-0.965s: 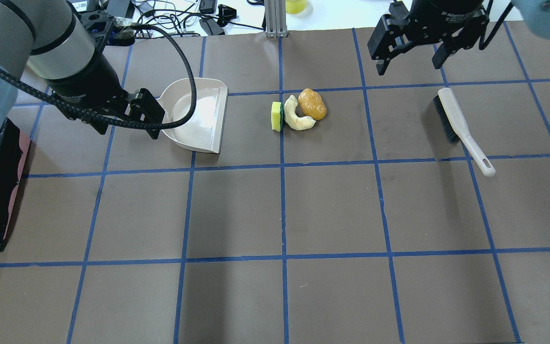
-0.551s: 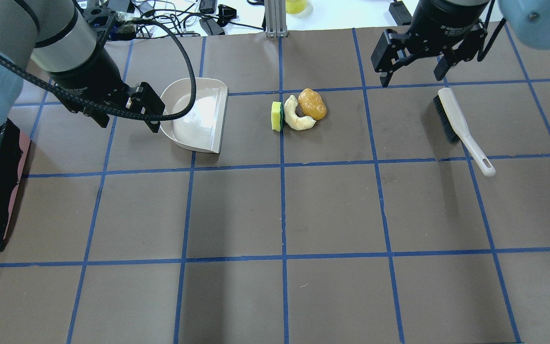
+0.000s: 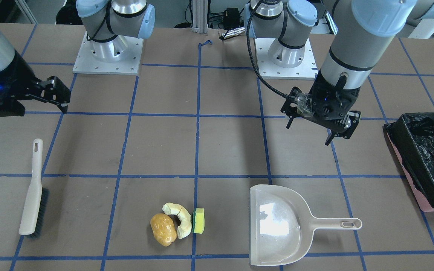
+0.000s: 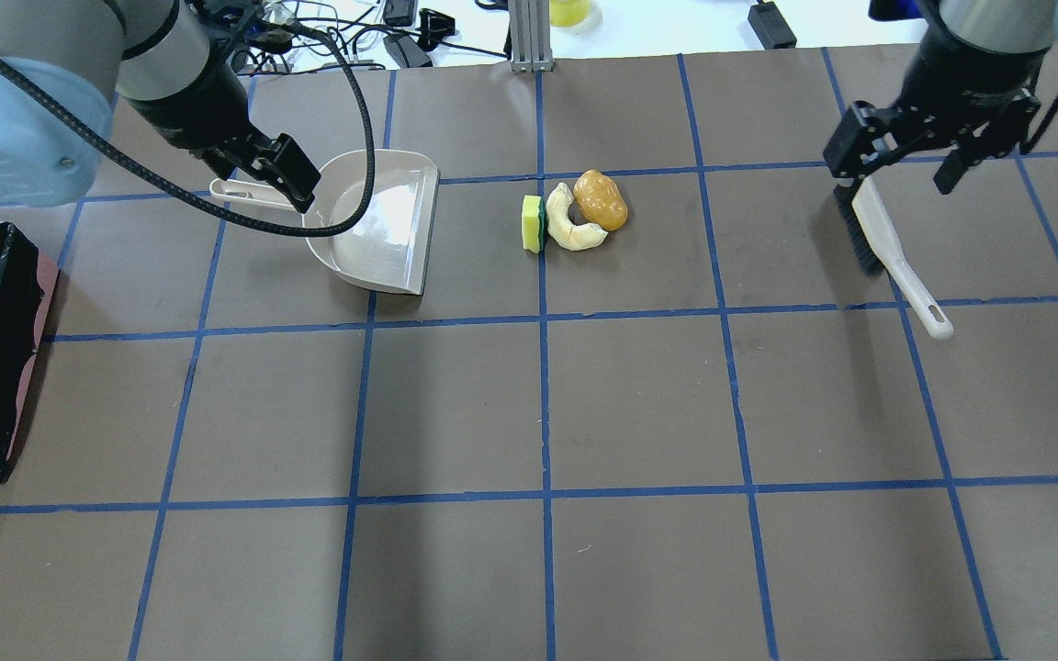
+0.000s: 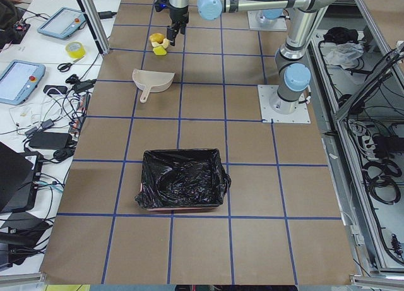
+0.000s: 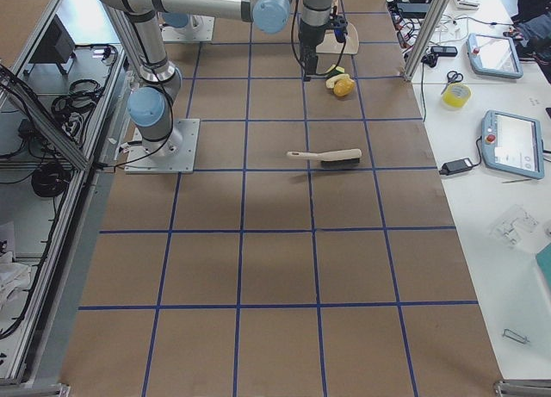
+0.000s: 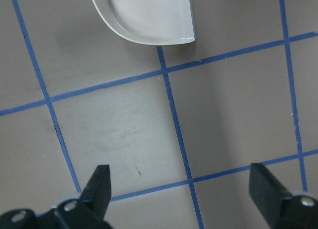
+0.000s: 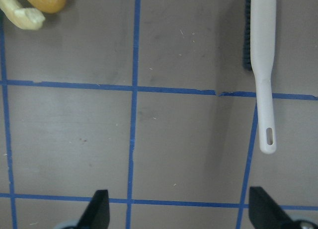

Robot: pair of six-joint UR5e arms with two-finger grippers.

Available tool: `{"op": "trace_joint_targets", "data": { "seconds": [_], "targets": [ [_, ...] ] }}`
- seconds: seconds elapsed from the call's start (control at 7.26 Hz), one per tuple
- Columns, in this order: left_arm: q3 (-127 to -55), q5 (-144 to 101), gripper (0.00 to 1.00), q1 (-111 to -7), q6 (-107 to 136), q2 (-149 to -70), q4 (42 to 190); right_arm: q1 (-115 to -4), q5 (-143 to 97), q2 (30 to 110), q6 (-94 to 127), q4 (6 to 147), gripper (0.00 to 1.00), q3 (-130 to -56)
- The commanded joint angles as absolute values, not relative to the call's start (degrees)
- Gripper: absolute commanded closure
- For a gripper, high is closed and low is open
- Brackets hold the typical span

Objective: Sweep and dump trash into bin
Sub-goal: 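Move the left gripper to the dustpan handle while the right gripper approaches the brush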

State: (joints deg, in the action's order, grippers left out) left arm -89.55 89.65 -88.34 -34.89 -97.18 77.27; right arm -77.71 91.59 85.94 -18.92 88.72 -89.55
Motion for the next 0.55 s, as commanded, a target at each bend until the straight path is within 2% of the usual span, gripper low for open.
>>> {"op": "trace_joint_targets", "data": {
  "seconds": [0.0, 0.41],
  "targets": [
    [-84.67, 90.09, 0.01, -85.02, -52.08, -103.24, 76.98, -70.6, 92.02, 85.43, -32.8, 95.48, 0.0, -94.29],
    [-77.72, 88.59, 0.02, -81.04, -76.83, -112.82, 76.64, -69.61, 94.03, 82.45, -36.11, 107.34, 0.0, -102.53]
  ]
}}
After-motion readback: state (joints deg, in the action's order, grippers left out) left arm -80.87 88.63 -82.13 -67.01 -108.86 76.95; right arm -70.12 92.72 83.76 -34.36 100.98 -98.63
